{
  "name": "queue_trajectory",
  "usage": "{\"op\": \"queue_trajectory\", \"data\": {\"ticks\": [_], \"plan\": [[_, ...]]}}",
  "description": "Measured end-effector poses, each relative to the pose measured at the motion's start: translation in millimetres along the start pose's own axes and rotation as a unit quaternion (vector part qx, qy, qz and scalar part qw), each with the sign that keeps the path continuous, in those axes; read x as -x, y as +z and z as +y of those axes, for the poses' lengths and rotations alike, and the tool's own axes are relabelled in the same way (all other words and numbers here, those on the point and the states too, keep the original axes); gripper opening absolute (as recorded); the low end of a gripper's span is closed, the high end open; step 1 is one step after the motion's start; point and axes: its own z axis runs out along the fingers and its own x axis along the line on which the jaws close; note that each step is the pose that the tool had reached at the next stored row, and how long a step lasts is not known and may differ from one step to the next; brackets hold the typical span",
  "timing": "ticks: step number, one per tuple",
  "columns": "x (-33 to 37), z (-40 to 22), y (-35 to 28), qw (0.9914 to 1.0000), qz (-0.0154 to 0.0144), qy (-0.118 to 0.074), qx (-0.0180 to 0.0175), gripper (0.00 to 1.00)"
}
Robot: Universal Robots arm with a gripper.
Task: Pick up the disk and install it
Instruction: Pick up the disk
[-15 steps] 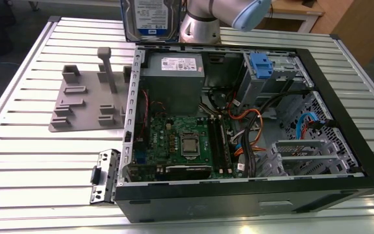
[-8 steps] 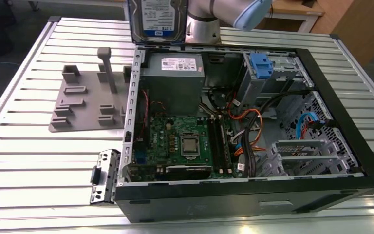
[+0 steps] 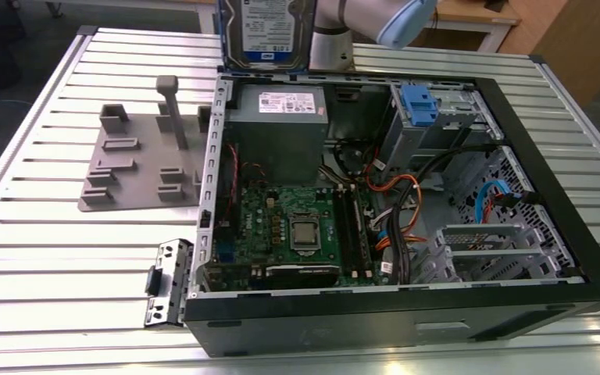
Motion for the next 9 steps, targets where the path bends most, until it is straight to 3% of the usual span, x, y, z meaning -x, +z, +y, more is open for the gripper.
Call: {"op": "queue_trajectory", "data": {"ticks": [5, 9], "plan": [[-4.6, -8.7, 0.0, 1.00000, 0.0000, 0.000, 0.0003, 0.36], [-10.9, -12.3, 0.1, 1.00000, 0.0000, 0.000, 0.0003, 0.36]]}}
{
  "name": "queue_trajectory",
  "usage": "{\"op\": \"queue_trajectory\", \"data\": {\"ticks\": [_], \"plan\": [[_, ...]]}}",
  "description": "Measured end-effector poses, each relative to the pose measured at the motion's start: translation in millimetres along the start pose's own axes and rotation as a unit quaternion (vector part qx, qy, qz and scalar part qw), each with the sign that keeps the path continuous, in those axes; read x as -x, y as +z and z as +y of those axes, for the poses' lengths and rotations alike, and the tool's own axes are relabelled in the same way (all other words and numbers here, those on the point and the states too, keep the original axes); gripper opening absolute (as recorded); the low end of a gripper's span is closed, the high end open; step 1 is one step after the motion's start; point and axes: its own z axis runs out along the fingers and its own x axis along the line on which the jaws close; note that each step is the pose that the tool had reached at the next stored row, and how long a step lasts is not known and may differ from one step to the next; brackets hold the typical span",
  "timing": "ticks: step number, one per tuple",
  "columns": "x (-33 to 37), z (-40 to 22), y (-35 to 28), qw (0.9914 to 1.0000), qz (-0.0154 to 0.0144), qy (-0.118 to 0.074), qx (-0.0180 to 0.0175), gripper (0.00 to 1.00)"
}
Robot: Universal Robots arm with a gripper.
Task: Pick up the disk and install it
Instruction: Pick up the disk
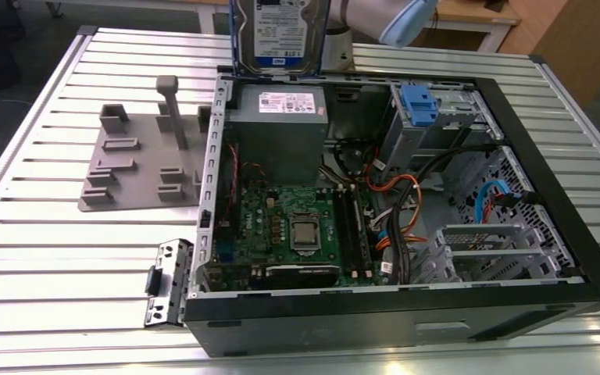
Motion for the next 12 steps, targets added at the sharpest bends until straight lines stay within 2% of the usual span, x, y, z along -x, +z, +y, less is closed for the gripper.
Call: {"op": "queue_trajectory", "data": {"ticks": [12], "plan": [[-22.1, -12.3, 0.3, 1.00000, 0.0000, 0.000, 0.0001, 0.36]]}}
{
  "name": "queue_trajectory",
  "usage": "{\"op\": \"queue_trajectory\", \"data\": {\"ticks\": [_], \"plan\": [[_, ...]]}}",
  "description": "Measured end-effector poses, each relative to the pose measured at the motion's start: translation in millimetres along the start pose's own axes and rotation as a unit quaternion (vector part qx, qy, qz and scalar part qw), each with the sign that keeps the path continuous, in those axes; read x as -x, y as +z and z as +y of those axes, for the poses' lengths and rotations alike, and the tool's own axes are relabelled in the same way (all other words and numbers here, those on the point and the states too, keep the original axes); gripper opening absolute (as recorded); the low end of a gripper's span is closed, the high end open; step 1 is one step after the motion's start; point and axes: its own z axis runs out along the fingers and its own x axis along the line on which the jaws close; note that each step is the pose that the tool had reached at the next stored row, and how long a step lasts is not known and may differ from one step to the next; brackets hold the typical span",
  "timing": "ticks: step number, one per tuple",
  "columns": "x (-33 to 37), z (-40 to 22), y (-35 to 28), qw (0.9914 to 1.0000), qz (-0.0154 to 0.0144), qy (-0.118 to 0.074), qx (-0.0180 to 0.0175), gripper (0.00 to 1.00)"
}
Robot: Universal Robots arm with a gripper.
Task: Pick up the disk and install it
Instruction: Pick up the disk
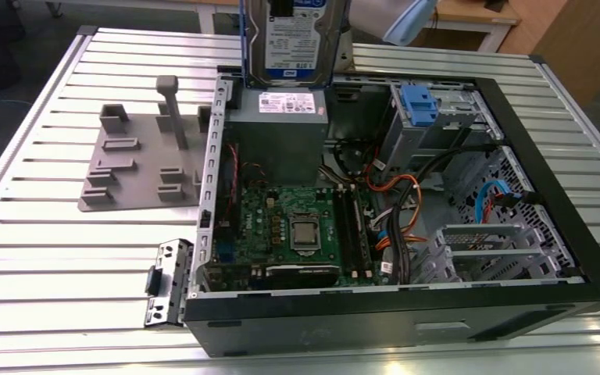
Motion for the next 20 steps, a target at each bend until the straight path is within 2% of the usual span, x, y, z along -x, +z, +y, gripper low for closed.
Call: {"op": "queue_trajectory", "data": {"ticks": [20], "plan": [[-29.0, -19.9, 0.8, 1.00000, 0.0000, 0.000, 0.0002, 0.36]]}}
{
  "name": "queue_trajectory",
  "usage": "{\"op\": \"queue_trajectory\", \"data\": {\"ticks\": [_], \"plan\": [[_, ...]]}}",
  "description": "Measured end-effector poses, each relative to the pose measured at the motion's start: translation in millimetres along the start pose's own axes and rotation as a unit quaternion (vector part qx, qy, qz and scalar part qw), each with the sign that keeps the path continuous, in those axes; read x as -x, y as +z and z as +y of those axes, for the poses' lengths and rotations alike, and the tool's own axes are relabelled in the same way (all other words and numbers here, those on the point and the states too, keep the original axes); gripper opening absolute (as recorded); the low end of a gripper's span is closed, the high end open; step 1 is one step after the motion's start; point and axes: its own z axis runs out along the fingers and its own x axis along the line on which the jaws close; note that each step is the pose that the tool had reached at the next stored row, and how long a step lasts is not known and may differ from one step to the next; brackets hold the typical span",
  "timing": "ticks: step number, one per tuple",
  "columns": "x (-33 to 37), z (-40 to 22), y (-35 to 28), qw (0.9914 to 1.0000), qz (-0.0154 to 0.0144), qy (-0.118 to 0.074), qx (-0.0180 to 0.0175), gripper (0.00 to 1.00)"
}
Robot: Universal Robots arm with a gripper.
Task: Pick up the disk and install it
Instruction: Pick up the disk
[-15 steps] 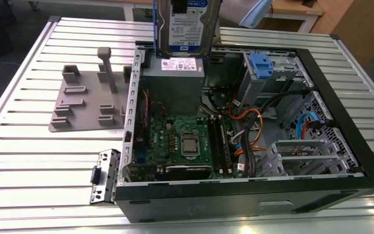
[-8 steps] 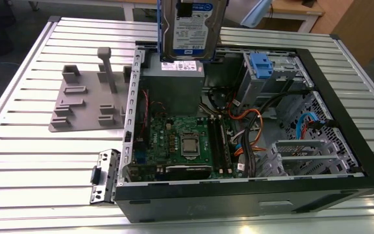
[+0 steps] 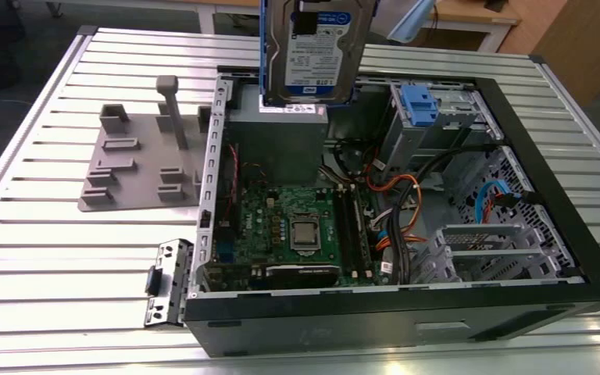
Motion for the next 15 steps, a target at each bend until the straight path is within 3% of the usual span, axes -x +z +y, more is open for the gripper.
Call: {"op": "queue_trajectory", "data": {"ticks": [7, 15], "plan": [[-11.4, -4.2, 0.1, 1.00000, 0.0000, 0.000, 0.0000, 0.36], [-25.3, -3.3, 0.0, 1.00000, 0.0000, 0.000, 0.0000, 0.36]]}}
